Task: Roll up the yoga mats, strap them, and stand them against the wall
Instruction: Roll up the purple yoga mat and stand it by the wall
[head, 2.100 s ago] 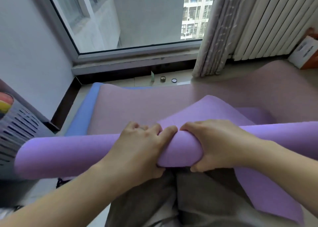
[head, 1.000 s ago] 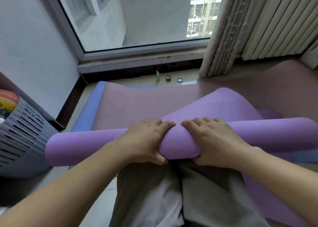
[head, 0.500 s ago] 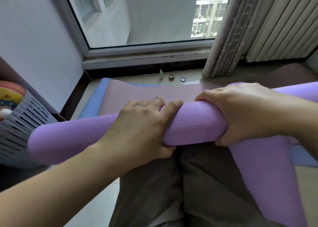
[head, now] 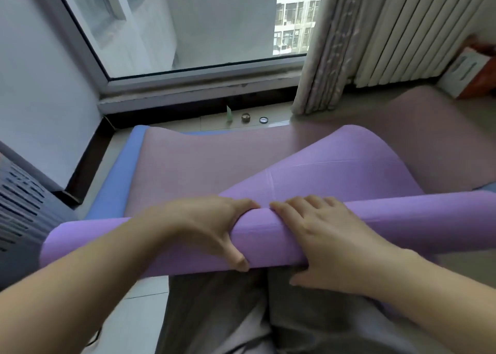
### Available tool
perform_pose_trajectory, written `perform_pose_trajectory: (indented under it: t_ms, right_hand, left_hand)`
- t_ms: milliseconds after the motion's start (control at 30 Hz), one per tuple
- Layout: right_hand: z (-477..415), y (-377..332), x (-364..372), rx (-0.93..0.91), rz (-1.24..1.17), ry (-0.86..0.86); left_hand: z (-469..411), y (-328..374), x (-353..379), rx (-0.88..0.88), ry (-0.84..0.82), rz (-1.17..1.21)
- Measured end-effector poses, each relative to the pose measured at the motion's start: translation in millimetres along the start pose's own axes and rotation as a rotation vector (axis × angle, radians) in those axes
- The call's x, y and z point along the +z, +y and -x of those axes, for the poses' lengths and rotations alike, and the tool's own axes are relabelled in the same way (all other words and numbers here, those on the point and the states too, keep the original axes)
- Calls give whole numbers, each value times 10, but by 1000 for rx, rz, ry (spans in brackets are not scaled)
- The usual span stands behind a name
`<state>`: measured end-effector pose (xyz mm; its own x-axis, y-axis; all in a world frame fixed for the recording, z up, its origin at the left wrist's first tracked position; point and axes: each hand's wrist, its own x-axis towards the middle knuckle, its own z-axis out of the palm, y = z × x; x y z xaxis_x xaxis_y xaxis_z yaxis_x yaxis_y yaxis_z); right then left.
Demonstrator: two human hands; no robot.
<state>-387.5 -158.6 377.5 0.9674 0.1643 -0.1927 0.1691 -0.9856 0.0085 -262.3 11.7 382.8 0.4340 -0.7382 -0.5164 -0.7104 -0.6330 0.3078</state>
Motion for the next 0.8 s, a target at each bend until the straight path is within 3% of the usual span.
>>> perform_pose_trajectory:
  t_ms: [100, 167, 267, 400, 467, 567, 633, 800]
  right_hand:
    - [-165, 42, 33, 37, -28, -24]
    - [-279, 171, -23, 44, -119, -69]
    - [-438, 303, -91, 36, -228, -176]
    - [-592, 399, -182, 36, -349, -312]
    - [-570, 406, -200, 41, -352, -271]
    - [-435, 327, -86, 40, -68, -57]
    - [-379, 270, 22, 55, 10, -9]
    - [-511, 383, -24, 94, -91, -58]
  left_hand:
    - [-53, -55, -122, -12, -62, 77]
    - [-36, -10, -59, 10, 104, -40]
    - [-54, 143, 250, 21, 407, -404]
    - [-187, 117, 312, -15, 484, -396]
    - [-211, 48, 212, 20, 472, -314]
    - [-258, 3, 92, 41, 342, -167]
    - [-303, -8, 9, 51, 291, -139]
    - [-327, 139, 223, -23, 508, -555]
